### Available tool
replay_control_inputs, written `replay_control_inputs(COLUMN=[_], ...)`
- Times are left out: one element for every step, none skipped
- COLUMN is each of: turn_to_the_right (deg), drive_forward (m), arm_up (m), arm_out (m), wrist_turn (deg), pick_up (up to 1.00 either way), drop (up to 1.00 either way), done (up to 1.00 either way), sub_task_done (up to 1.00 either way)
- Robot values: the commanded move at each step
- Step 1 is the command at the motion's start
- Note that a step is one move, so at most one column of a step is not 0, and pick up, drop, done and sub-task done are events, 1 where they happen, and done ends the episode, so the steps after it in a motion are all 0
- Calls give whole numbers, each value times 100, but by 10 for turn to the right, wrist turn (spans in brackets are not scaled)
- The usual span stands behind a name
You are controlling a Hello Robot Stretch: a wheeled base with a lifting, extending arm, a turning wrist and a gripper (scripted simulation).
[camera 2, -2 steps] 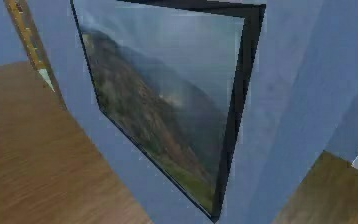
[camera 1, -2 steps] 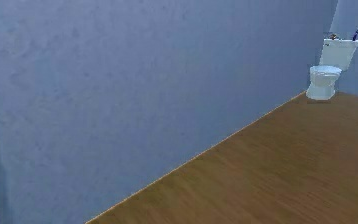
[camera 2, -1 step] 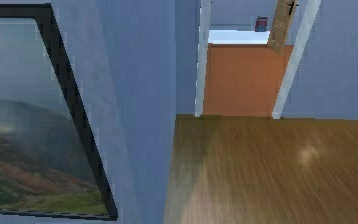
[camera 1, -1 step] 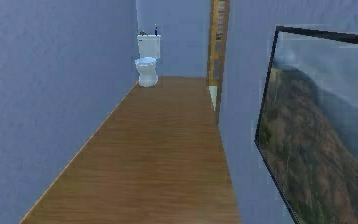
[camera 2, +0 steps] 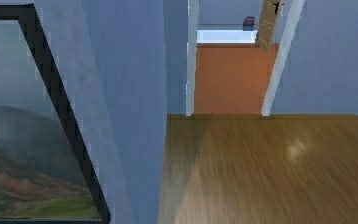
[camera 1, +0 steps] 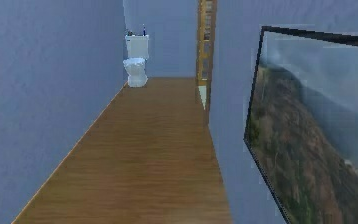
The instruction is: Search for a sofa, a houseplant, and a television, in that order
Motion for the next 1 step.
replay_control_inputs(turn_to_the_right=[0], drive_forward=[100], arm_up=[0], arm_out=[0], wrist_turn=[0], pick_up=[0], drop=[0], done=[0], sub_task_done=[0])
